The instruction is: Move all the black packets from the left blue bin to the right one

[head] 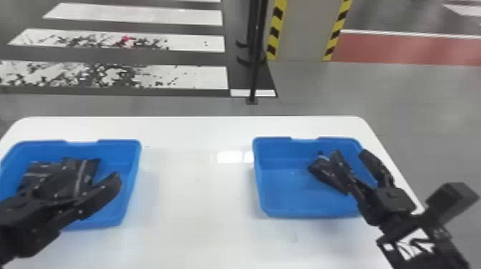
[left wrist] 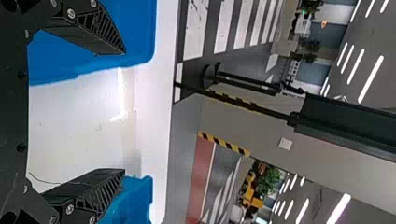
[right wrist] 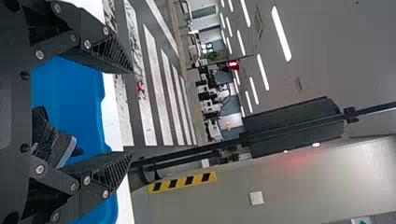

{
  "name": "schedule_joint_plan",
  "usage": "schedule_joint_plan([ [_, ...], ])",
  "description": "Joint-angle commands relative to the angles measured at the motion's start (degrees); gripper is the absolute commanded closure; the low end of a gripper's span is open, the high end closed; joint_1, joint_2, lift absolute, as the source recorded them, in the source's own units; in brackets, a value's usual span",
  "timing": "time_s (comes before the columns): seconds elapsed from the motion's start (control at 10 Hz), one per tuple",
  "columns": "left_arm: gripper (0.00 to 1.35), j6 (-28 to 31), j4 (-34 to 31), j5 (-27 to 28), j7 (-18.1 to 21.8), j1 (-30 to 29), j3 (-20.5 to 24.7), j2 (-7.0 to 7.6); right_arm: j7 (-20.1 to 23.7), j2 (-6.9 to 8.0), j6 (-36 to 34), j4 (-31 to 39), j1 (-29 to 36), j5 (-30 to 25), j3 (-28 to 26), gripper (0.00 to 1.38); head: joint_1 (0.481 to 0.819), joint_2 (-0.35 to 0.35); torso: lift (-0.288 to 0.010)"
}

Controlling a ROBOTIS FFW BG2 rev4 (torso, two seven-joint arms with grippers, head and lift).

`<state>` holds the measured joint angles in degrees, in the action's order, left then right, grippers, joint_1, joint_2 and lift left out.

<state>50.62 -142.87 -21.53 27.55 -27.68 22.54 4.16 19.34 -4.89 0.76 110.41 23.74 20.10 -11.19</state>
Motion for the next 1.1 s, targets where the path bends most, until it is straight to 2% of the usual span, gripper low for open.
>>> schedule_joint_plan([
  [0.0,0.16,0.99,1.05,2.56,-0.74,1.11,3.29,-0.21,-0.79,1.28,2.19,8.07,7.34,-3.77,0.22,0.13,0.695,-0.041,-0.154],
  [0.1,0.16,1.83,2.32,4.62,-1.27,2.51,5.11,-0.21,-1.41,2.25,2.19,12.43,11.28,-4.68,0.79,0.13,0.695,-0.021,-0.154],
  [0.2,0.16,2.39,3.87,6.44,-1.62,4.06,6.26,0.06,-1.49,2.95,2.19,14.82,14.51,-3.88,2.16,0.13,0.695,0.037,-0.154],
  [0.4,0.16,4.79,8.09,10.1,-2.41,8.42,6.26,1.11,-1.58,3.04,2.19,20.3,20.84,-1.94,5.48,0.13,0.695,0.154,-0.154],
  [0.5,0.16,6.61,10.19,11.7,-3.21,10.53,6.14,1.64,-1.67,3.22,2.19,22.27,23.37,-1.71,6.39,0.14,0.695,0.177,-0.154],
  [0.8,0.16,9.57,19.62,14.9,-4.96,17.14,5.0,2.87,-1.67,3.39,2.19,22.69,25.76,0.12,8.22,0.14,0.695,0.285,-0.154],
  [1.0,0.16,10.97,27.77,16.27,-6.19,23.19,1.23,4.19,-1.67,3.22,2.19,22.41,25.76,0.58,8.22,0.14,0.695,0.299,-0.154],
])
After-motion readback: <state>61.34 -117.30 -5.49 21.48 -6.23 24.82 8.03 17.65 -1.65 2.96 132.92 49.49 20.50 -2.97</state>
